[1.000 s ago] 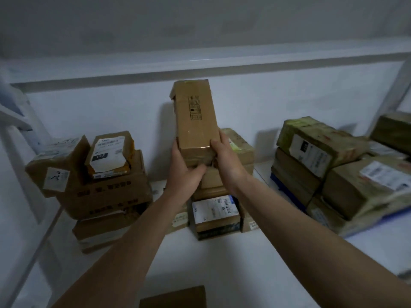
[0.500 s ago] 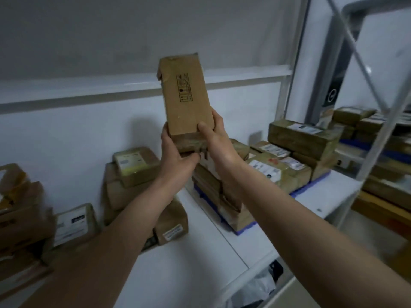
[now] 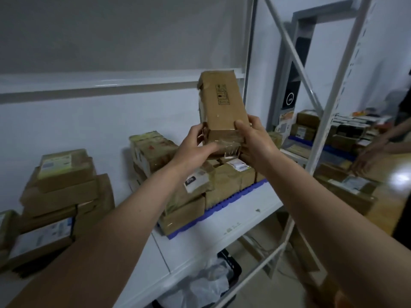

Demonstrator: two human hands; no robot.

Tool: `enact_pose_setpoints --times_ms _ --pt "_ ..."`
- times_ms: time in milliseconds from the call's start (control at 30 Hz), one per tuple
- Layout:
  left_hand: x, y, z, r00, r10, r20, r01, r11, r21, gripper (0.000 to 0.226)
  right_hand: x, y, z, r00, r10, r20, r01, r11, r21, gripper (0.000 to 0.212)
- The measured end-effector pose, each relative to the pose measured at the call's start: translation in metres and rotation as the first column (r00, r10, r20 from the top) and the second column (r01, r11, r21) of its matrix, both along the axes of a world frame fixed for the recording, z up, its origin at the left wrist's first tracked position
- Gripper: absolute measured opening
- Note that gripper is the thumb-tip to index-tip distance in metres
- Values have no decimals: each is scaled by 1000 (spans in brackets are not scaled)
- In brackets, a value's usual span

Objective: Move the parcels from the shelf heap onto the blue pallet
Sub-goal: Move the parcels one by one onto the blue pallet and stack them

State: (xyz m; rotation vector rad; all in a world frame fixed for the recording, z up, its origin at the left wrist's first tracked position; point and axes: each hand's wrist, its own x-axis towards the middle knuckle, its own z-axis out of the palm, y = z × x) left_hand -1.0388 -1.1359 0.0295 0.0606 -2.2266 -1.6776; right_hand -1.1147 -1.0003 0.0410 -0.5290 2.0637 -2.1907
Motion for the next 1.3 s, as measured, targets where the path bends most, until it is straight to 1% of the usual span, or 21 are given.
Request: enact_pose_setpoints --times_ms 67,100,200,267,333,433,500,600,667,733,800,867,900,967,1000,1033,1100,1133,1200,1233,1300 --pt "-13 14 -5 999 8 46 -7 1000 -13 84 -11 19 -6 1000 5 27 -5 1000 19 53" --pt "-17 20 -7 998 3 66 -2 1000 -23 82 -17 26 -10 999 7 45 -8 1000 17 50" --pt "-33 31 -15 994 0 110 3 1000 -27 62 -37 40 -22 996 20 86 -19 1000 -19 41" --pt "-44 35 -19 990 -10 138 11 1000 -4 55 -49 44 -29 992 40 117 -35 998 -50 35" --pt "-54 37 -24 987 -22 160 21 1000 11 52 -62 44 -37 984 48 172 -35 997 -74 39" --pt "-74 36 -28 983 -11 184 9 1000 15 51 -86 41 -47 976 68 207 -51 995 -89 46" --pt "-91 32 -27 984 16 177 -15 1000 -9 49 -106 37 -49 967 88 241 -61 991 -116 43" --pt "-120 15 -18 987 60 149 -50 996 -71 52 -138 24 -47 918 149 367 -88 980 -178 31" --pt "-137 0 -14 986 86 142 -66 988 -137 54 -159 9 -45 891 189 413 -122 976 -182 36" --pt "-151 -16 -15 982 113 154 -84 980 -182 51 -179 -11 -46 893 202 403 -151 976 -155 37" --pt "-161 -31 -17 973 143 180 -111 978 -178 45 -190 -30 -47 919 199 341 -170 979 -114 30" --pt "-170 -44 -17 959 200 203 -165 971 -174 35 -204 -50 -51 968 175 182 -174 985 -21 35" --pt "-177 -52 -18 950 233 209 -211 970 -124 32 -211 -61 -55 985 150 86 -156 986 61 40" --pt "-185 -63 -19 937 269 225 -291 954 73 36 -220 -79 -61 991 99 -94 -76 970 231 48" --pt "-189 -68 -22 926 285 247 -323 938 128 38 -226 -88 -67 982 93 -165 -37 948 315 52" --pt "-192 -73 -23 915 294 276 -333 937 107 36 -226 -95 -69 969 98 -226 -4 923 385 54" --pt "-196 -80 -27 898 297 324 -312 950 -5 26 -228 -108 -75 942 96 -322 85 859 505 52" --pt "-196 -83 -30 891 309 332 -306 950 -63 26 -227 -114 -76 923 106 -371 121 833 540 52" --pt "-196 -88 -31 880 376 291 -327 923 -202 29 -227 -126 -80 889 151 -433 155 789 594 53" --pt "-195 -90 -30 870 433 237 -352 880 -318 31 -227 -132 -82 876 186 -445 153 768 622 55" --pt "-192 -93 -30 840 530 117 -388 737 -553 38 -226 -142 -89 859 242 -451 139 737 661 56"
